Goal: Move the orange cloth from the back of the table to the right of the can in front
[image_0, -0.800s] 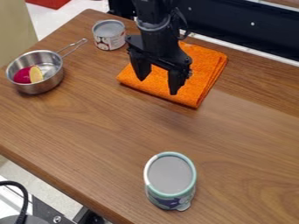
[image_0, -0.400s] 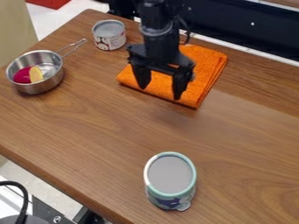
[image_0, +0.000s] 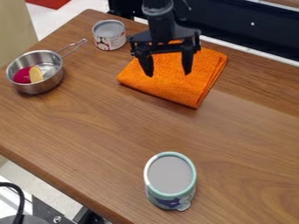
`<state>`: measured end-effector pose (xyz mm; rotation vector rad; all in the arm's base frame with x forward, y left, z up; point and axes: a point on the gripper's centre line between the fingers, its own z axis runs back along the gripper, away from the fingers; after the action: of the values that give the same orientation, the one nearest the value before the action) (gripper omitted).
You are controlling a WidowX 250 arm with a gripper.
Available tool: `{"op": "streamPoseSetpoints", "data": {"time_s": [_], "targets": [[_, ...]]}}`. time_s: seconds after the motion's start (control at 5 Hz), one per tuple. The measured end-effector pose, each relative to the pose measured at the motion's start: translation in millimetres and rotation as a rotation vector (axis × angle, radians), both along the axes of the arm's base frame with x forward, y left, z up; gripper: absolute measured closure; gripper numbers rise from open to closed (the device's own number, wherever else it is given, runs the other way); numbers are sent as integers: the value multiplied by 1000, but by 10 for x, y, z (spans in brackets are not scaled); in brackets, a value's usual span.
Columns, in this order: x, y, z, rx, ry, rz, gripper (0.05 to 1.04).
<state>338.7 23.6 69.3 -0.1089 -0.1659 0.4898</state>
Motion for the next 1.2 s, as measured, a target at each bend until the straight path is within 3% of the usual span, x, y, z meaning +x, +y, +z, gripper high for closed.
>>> {"op": "streamPoseSetpoints", "data": {"time_s": [0.2,0.4,0.6,0.8,1.0,1.2], "targets": [[158,37,6,-8,-26,259,87],[315,72,-58,29,10,510,133],[463,104,-109,62,15,698,395],[548,108,-145,56,20,763,685],[603,115,-154,40,-12,785,908],[583,209,-280,54,9,806,1025]]}}
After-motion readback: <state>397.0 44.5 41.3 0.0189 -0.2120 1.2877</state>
